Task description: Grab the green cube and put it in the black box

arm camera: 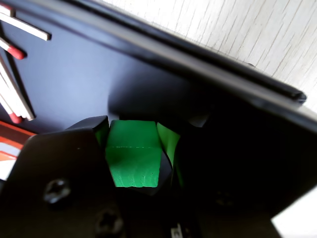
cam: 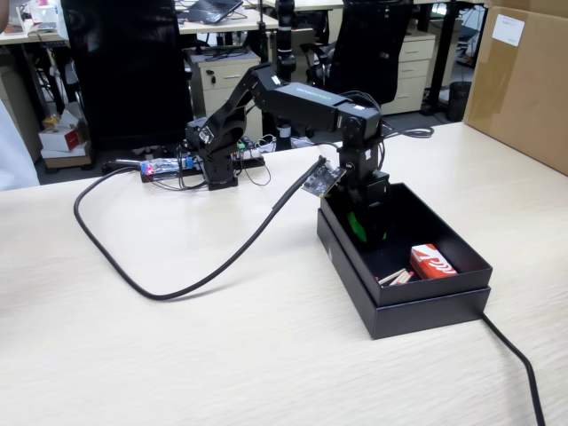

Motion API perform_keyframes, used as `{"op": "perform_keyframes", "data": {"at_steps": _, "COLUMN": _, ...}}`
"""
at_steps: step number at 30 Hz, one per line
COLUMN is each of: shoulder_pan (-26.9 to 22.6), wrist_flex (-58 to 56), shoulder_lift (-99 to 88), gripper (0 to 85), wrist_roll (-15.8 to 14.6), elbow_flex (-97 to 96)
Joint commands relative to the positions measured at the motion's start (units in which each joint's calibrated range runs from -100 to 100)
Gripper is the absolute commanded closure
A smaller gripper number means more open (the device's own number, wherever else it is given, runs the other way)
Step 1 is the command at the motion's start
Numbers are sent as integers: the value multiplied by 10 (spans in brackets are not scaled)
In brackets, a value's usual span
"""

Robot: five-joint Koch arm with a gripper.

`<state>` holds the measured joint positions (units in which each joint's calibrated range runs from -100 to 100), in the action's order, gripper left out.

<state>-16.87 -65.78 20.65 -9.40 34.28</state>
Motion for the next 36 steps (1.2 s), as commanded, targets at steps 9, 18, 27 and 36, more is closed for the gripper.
{"op": "perform_keyframes", "data": {"at_steps": 9, "shoulder_pan": 8, "wrist_flex": -2, "shoulder_lift": -116, "gripper": 339, "wrist_roll": -7, "elbow_flex": 3}}
{"op": "perform_keyframes", "data": {"at_steps": 18, "shoulder_pan": 31, "wrist_flex": 47, "shoulder_lift": -391, "gripper": 363, "wrist_roll": 16, "elbow_flex": -37}}
{"op": "perform_keyframes", "data": {"at_steps": 27, "shoulder_pan": 84, "wrist_flex": 131, "shoulder_lift": -705, "gripper": 380, "wrist_roll": 38, "elbow_flex": -277}}
{"op": "perform_keyframes", "data": {"at_steps": 36, "shoulder_pan": 135, "wrist_flex": 291, "shoulder_lift": -963, "gripper": 375, "wrist_roll": 81, "elbow_flex": -608}}
